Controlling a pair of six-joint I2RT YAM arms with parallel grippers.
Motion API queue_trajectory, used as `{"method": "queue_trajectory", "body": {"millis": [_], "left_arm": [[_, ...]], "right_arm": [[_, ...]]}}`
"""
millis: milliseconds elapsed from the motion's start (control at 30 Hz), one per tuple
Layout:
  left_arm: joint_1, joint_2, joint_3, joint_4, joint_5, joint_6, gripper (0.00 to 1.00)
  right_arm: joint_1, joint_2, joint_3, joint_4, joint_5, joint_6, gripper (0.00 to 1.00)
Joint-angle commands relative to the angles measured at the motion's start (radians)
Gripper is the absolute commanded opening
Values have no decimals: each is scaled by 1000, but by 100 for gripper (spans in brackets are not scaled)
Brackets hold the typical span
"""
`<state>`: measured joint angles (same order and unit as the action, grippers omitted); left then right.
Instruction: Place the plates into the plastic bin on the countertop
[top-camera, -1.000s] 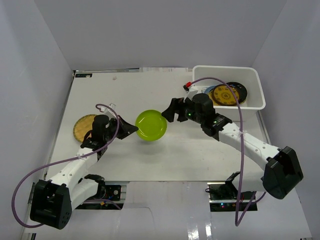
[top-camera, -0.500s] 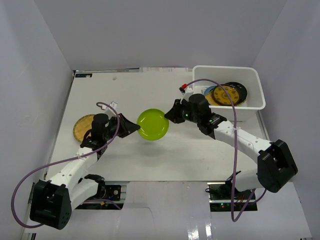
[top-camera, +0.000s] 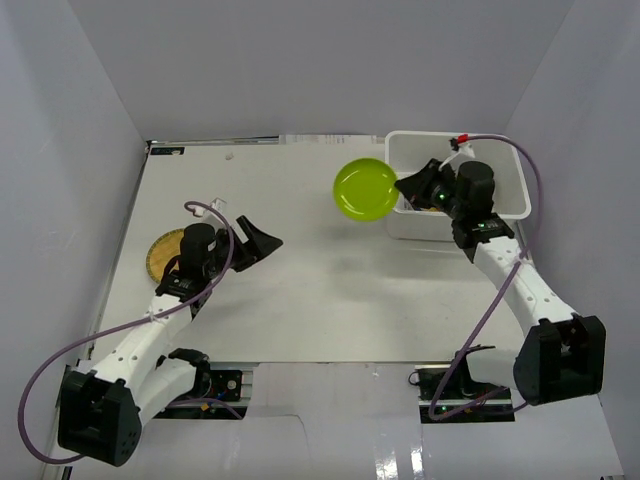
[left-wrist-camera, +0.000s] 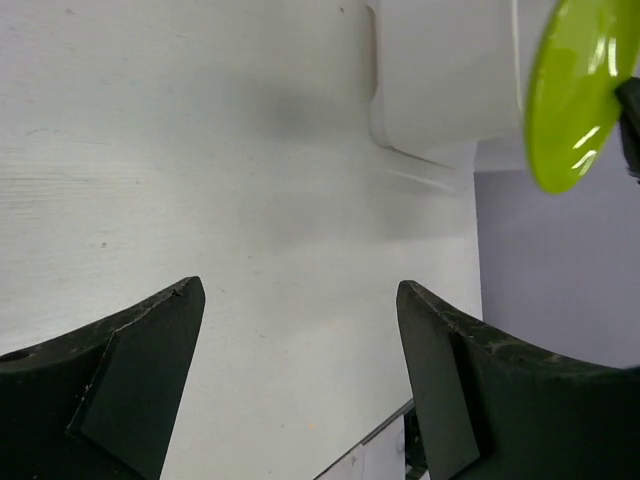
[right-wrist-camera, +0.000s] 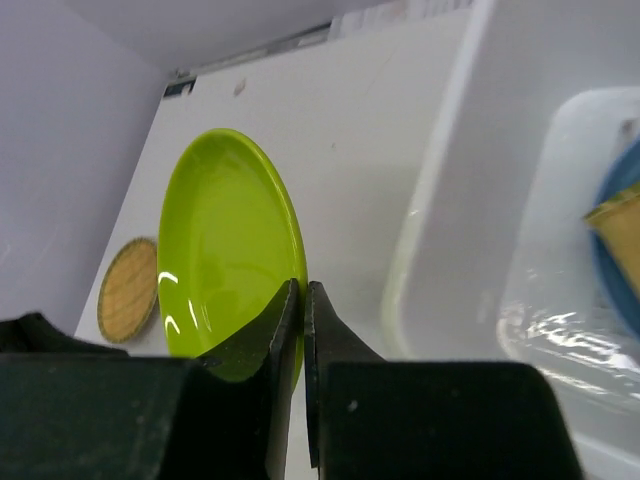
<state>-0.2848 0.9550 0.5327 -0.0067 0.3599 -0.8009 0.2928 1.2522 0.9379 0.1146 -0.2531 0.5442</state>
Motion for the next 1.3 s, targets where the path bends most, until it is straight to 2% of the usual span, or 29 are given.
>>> {"method": "queue_trajectory", "body": {"millis": [0,33,133,167,200,300,333,467,600,733,767,833,867,933,1033,1067,1267], "left_arm": [[-4,-58,50,-153,-181,0,88],[-4,-68,50,-191,-297,-9,88],[-2,-134,29,-329,-508,-88,89],[-1,-181,20,-381,-629,-109,88],[-2,-208,-2,-406,-683,-135,88],[1,-309,-66,-440,-835,-179,88],[3,-321,-79,-478,-896,-216,89],[7,-303,-102,-579,-996,-360,91],[41,-236,-141,-590,-1029,-458,92],[130,-126,-169,-485,-998,-463,92],[191,-105,-172,-469,-974,-460,92],[237,-75,-172,-446,-911,-460,91],[262,-67,-172,-417,-903,-449,91],[272,-79,-177,-385,-921,-431,90],[282,-75,-194,-337,-918,-431,88],[324,-65,-200,-326,-915,-432,88],[361,47,-215,-236,-871,-431,81]], "right_arm": [[-168,-51,64,69,-32,42,8],[-211,-54,58,71,-28,52,8],[-377,-43,32,71,26,76,8],[-424,-25,15,71,50,77,8],[-443,-13,6,71,107,77,8],[-483,35,-24,102,127,80,8],[-492,58,-24,109,133,83,8],[-498,122,-1,119,163,86,8],[-506,184,25,105,179,91,8],[-512,219,12,103,184,91,9],[-515,222,10,105,169,88,17],[-517,219,9,103,146,83,36],[-517,216,12,103,135,80,54],[-517,190,22,102,57,74,68],[-515,152,21,105,-6,74,72],[-514,136,3,114,-52,76,73],[-428,3,-62,148,-168,57,73]]}}
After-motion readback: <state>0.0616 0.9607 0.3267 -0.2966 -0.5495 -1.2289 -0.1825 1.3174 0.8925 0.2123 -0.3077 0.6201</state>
